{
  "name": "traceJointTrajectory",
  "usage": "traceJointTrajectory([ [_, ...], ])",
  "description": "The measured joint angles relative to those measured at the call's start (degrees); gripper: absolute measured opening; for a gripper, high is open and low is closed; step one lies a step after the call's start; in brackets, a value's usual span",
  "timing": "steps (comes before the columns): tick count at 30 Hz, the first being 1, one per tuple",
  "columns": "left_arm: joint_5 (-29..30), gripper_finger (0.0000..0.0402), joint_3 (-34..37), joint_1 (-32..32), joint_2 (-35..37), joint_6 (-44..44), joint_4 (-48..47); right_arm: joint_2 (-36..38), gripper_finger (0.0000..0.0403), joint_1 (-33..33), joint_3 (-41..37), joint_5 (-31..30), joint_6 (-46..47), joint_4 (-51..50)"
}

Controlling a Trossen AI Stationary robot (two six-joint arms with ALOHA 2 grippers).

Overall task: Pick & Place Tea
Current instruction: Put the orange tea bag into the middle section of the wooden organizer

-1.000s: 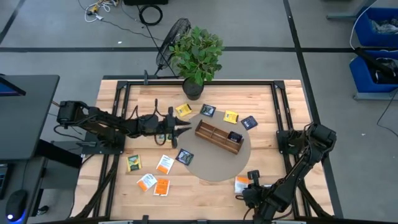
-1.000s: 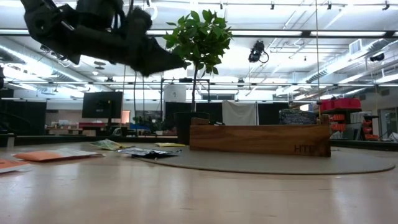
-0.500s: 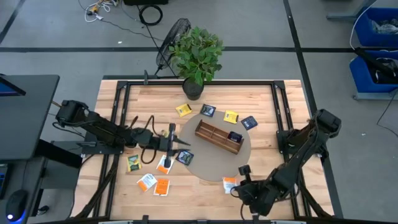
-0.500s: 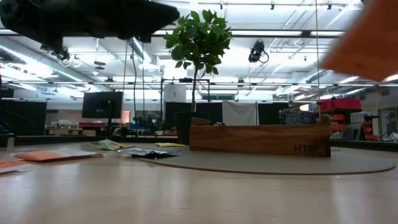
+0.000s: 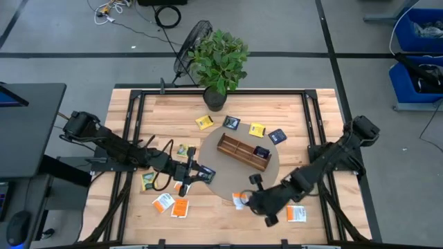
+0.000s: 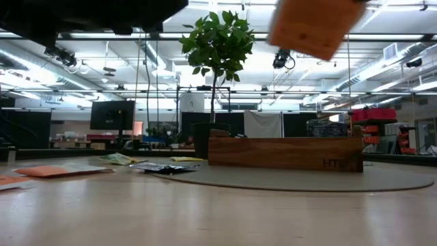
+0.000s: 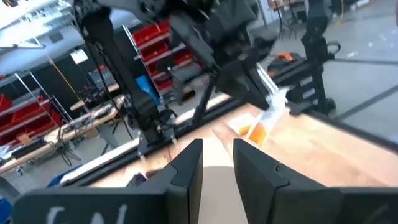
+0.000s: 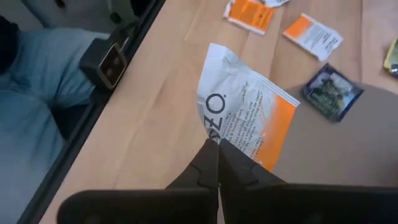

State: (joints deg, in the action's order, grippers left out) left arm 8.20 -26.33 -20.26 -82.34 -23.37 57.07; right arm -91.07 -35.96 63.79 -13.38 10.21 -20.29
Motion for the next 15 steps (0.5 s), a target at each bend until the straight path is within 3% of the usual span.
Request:
traceJointTrajectory([
  [15,0.0,0.0094,-6.8,-0.6,-11.0,-0.8,-0.5,0.0,0.0000,9.5,0.0,9.7,-6.0,4.5],
])
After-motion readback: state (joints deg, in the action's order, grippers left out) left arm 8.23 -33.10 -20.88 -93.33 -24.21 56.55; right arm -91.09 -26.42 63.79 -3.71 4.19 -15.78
